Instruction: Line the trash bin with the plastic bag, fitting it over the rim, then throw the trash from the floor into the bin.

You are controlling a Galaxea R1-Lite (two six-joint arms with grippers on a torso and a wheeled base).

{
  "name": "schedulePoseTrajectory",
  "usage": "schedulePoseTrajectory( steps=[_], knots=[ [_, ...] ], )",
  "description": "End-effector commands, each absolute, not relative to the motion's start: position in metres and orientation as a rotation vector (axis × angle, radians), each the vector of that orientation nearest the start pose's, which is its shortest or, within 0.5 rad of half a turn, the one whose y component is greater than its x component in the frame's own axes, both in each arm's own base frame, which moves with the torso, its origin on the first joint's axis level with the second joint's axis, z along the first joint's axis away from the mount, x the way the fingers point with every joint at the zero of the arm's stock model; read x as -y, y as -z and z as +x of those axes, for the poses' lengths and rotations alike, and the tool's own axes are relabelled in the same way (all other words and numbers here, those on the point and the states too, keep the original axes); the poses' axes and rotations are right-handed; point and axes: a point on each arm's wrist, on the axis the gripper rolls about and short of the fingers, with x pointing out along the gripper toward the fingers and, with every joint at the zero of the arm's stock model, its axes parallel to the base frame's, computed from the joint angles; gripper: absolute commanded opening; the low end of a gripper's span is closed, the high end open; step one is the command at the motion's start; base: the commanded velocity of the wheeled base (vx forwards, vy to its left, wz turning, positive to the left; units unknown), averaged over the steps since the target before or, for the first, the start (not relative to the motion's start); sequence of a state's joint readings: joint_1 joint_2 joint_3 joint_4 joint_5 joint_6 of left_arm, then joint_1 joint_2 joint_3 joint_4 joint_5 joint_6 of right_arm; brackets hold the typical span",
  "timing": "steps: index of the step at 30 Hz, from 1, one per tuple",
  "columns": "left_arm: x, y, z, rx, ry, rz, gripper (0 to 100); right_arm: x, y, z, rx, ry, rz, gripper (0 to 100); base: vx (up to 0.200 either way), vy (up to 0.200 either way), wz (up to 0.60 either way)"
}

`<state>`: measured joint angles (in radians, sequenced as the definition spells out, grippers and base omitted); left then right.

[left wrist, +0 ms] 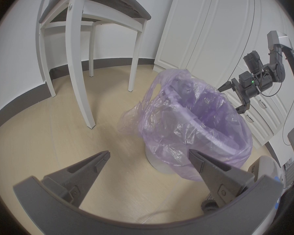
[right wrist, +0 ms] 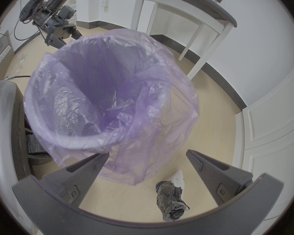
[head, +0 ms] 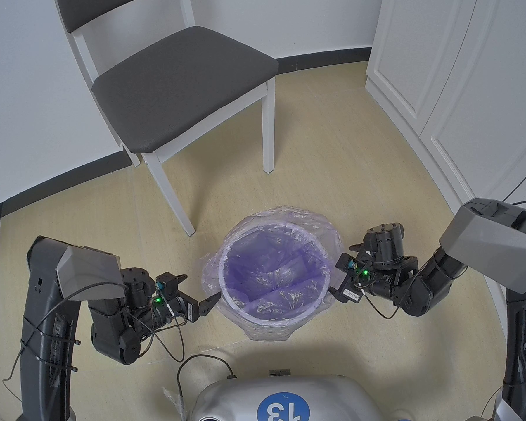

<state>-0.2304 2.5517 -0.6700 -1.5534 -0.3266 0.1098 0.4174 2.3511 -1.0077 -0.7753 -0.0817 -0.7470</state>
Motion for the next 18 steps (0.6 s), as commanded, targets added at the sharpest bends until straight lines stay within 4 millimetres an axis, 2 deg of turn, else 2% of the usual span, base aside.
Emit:
schedulePoseTrajectory(
  steps=[1, 10, 18],
  knots=[
    [0.094, 0.064, 0.354, -0.299, 0.56, 0.094, 100, -0.165, 0.015, 0.386, -0.434, -0.522, -0.86, 100, 0.0, 0.0, 0.0],
    [0.094, 0.069, 0.355, -0.31, 0.549, 0.1, 100, -0.17, 0.036, 0.398, -0.448, -0.524, -0.827, 100, 0.0, 0.0, 0.0],
    [0.095, 0.075, 0.356, -0.318, 0.548, 0.104, 100, -0.17, 0.04, 0.398, -0.457, -0.527, -0.816, 100, 0.0, 0.0, 0.0]
  ],
)
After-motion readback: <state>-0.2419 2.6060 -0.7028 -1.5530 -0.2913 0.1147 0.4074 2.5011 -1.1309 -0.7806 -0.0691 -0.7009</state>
